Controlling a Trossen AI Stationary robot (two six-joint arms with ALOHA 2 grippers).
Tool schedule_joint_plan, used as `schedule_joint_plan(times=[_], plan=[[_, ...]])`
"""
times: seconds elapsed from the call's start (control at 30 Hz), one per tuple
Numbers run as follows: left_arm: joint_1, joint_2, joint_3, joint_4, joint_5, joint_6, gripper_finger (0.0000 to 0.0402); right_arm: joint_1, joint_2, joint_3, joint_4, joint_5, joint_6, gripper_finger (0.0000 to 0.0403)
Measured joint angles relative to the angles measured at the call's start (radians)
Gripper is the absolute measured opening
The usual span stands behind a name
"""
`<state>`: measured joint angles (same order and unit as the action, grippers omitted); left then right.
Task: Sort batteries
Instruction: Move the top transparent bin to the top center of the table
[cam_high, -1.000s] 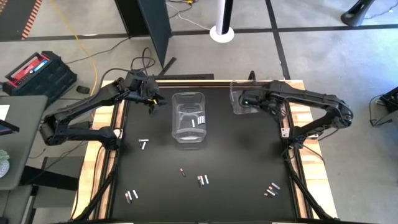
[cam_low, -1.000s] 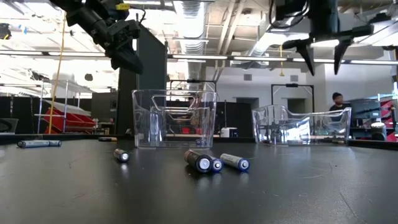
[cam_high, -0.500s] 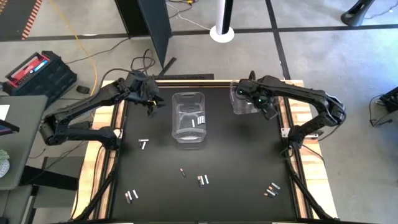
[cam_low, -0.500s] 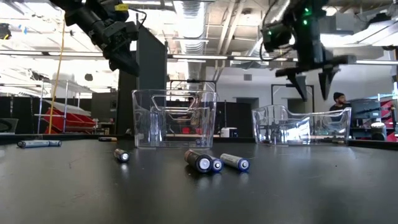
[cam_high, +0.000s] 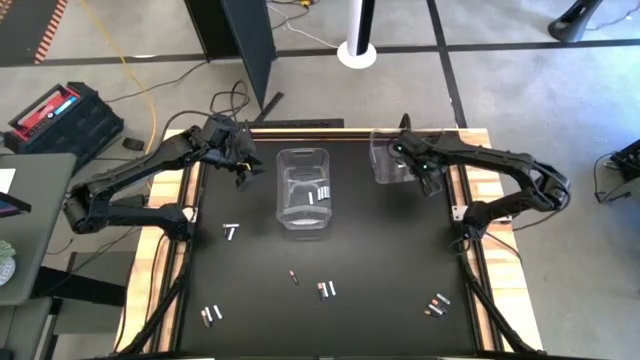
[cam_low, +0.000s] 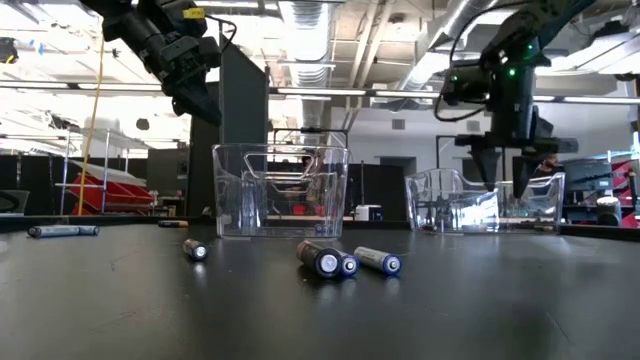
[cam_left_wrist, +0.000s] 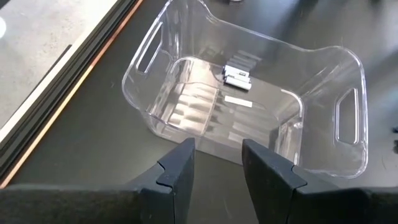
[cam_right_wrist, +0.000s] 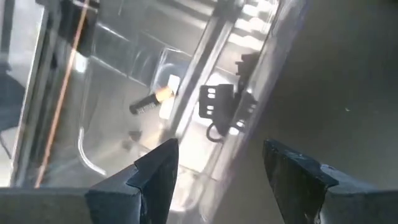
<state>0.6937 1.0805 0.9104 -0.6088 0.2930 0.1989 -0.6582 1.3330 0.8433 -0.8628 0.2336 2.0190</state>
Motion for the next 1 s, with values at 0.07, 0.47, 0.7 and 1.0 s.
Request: schedule_joint_plan(times=[0.07, 0.47, 0.7, 1.0], plan=[[0.000, 0.000, 0.000, 0.000, -0.008, 0.000, 0.0128, -0.016, 0.006, -0.010, 0.007, -0.001, -0.002, 0.0255], [0.000, 0.000, 0.000, 0.027, -0.021, 0.000, 0.0128, -0.064, 0.038, -0.012, 0.011, -0.028, -0.139, 0.0121], [0.000, 0.000, 0.000, 0.048, -0.024, 0.000, 0.0128, -0.048, 0.040, -0.010, 0.000, -0.030, -0.245, 0.0015], [0.000, 0.000, 0.000, 0.052, -0.024, 0.001, 0.0128, -0.006, 0.041, -0.010, 0.045, -0.075, -0.490, 0.0012]])
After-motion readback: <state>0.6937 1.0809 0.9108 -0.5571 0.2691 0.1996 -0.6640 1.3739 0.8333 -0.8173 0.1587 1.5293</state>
